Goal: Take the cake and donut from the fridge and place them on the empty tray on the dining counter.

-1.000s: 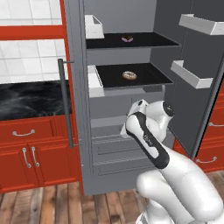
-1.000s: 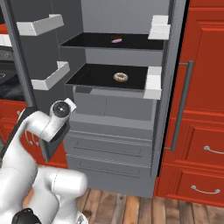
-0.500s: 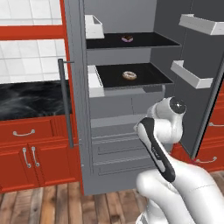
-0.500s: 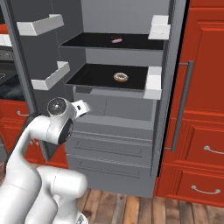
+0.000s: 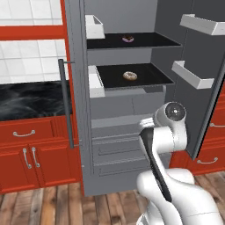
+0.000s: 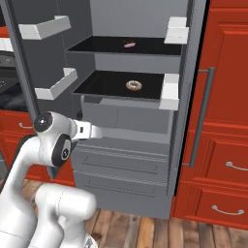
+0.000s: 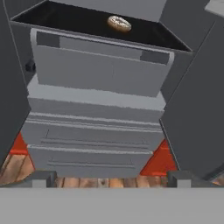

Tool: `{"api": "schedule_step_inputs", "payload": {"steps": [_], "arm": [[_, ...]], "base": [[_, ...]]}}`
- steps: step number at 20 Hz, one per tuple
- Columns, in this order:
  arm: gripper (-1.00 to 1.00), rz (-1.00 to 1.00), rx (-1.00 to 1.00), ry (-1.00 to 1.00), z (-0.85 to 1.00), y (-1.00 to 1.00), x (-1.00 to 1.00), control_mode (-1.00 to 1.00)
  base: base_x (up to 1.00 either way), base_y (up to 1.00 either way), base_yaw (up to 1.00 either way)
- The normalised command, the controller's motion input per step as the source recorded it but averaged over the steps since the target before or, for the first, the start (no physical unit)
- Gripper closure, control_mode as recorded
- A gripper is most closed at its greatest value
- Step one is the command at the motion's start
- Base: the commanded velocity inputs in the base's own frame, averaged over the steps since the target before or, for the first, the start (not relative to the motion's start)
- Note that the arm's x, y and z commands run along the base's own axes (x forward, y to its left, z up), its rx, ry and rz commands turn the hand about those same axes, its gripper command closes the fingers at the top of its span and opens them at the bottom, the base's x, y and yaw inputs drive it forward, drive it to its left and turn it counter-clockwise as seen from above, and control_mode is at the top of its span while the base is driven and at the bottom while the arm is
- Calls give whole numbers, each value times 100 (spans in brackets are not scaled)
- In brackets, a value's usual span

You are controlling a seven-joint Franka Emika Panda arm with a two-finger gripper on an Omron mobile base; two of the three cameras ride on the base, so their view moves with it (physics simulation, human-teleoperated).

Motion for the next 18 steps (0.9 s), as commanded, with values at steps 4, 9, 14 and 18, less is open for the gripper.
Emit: {"api": "schedule_step_inputs", "payload": {"steps": [4, 9, 14, 18], "arm": [[-100, -14, 29, 1, 34, -4, -11, -100], [-100, 9, 17, 9, 26, 0, 0, -100], [-100, 16, 2, 4, 9, 0, -8, -100], [-100, 6, -1, -6, 0, -1, -27, -100]], "base": [[0, 0, 0], [0, 0, 0], [0, 0, 0], [0, 0, 0]]}}
